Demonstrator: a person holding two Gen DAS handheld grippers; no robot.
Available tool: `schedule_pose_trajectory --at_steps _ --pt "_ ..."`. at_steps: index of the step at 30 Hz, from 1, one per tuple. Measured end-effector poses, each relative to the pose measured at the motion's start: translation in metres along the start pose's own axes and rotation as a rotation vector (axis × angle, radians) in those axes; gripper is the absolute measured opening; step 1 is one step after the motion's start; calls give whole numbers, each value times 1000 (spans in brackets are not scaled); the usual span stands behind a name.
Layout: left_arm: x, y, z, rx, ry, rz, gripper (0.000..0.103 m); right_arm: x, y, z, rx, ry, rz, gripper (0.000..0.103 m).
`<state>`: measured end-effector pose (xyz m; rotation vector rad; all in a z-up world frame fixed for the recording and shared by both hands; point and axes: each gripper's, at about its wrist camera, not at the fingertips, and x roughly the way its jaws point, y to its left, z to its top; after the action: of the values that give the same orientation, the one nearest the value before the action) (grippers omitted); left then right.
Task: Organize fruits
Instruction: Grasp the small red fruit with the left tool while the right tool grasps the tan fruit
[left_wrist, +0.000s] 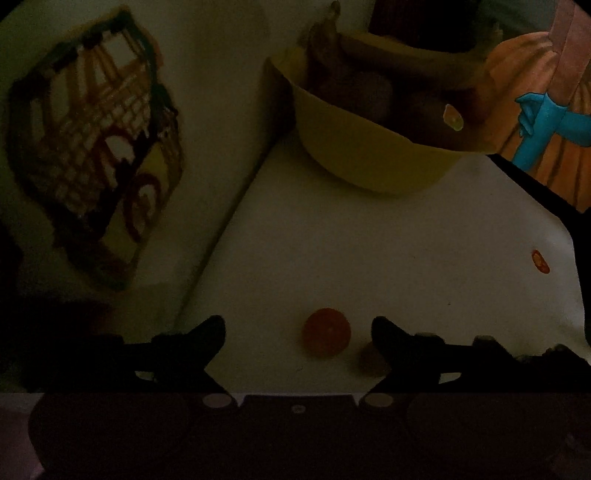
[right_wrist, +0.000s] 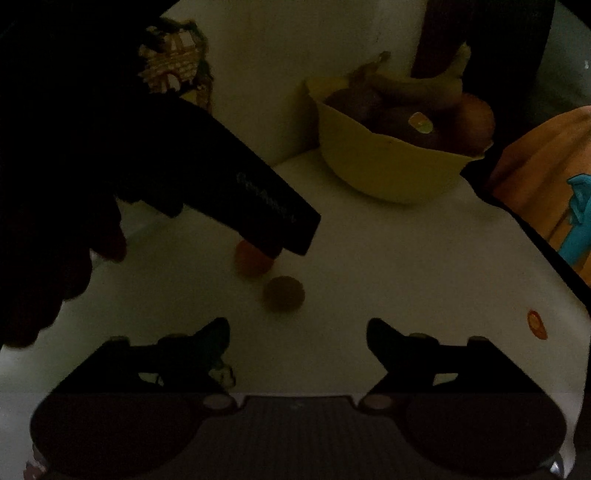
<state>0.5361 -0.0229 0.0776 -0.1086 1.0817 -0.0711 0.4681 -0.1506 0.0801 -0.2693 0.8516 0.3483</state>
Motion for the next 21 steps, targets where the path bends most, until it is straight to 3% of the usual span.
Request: schedule_pose_trajectory --at_steps 10,21 --pt "17 -10 6 -4 50 -63 54 27 0 10 12 26 23 65" --pt "34 -13 9 -4 79 -74 43 43 -9 12 59 27 69 55"
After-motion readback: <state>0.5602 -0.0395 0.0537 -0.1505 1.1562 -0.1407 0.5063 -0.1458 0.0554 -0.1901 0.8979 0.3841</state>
